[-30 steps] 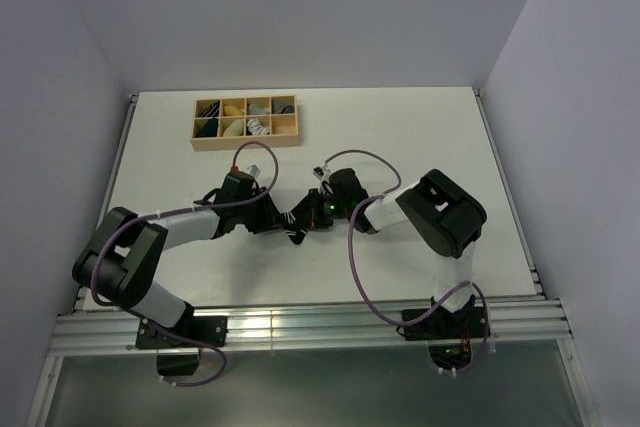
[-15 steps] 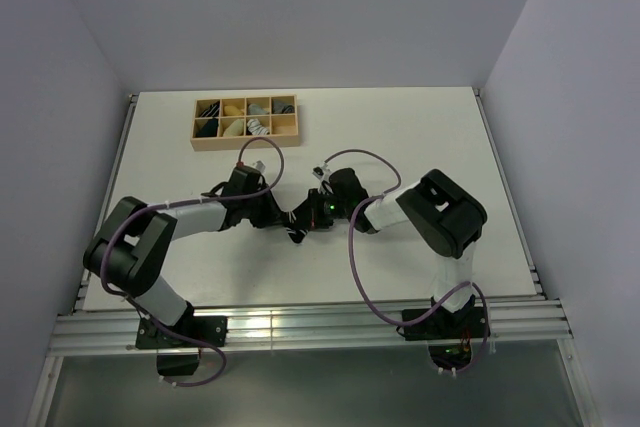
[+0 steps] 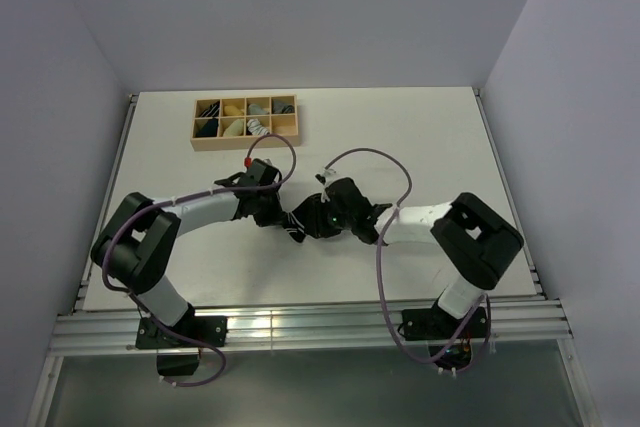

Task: Roll the socks
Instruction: Roll the sock at the center of the board.

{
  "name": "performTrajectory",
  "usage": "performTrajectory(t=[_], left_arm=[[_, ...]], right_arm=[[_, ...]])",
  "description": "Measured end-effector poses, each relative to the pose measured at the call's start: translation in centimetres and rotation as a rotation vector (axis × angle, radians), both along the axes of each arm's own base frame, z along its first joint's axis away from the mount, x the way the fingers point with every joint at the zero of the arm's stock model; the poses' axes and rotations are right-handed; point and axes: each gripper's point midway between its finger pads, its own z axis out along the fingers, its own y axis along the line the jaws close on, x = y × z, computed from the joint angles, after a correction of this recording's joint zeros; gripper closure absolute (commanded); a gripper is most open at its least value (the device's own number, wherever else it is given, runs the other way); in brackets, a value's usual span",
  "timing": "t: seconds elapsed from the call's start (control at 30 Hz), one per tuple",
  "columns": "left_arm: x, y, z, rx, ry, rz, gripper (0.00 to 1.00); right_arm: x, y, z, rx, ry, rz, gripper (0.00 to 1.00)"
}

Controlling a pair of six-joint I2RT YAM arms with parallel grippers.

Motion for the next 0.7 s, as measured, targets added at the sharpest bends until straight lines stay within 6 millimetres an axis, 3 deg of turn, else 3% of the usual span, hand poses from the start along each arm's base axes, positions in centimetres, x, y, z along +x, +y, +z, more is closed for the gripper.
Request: performTrajectory(t=[0.33, 0.7], left_arm=[[-0.3, 0.5, 0.0, 0.08, 0.048, 0.006, 1.0], [-0.3, 0.4, -0.1, 0.097, 0.067, 0.003, 1.0]], right_arm=[[-3.4, 2.0, 1.4, -0.185, -0.286, 0.123, 0.55], [-3.1, 5.0, 3.1, -0.281, -0.48, 0.2, 0.54]])
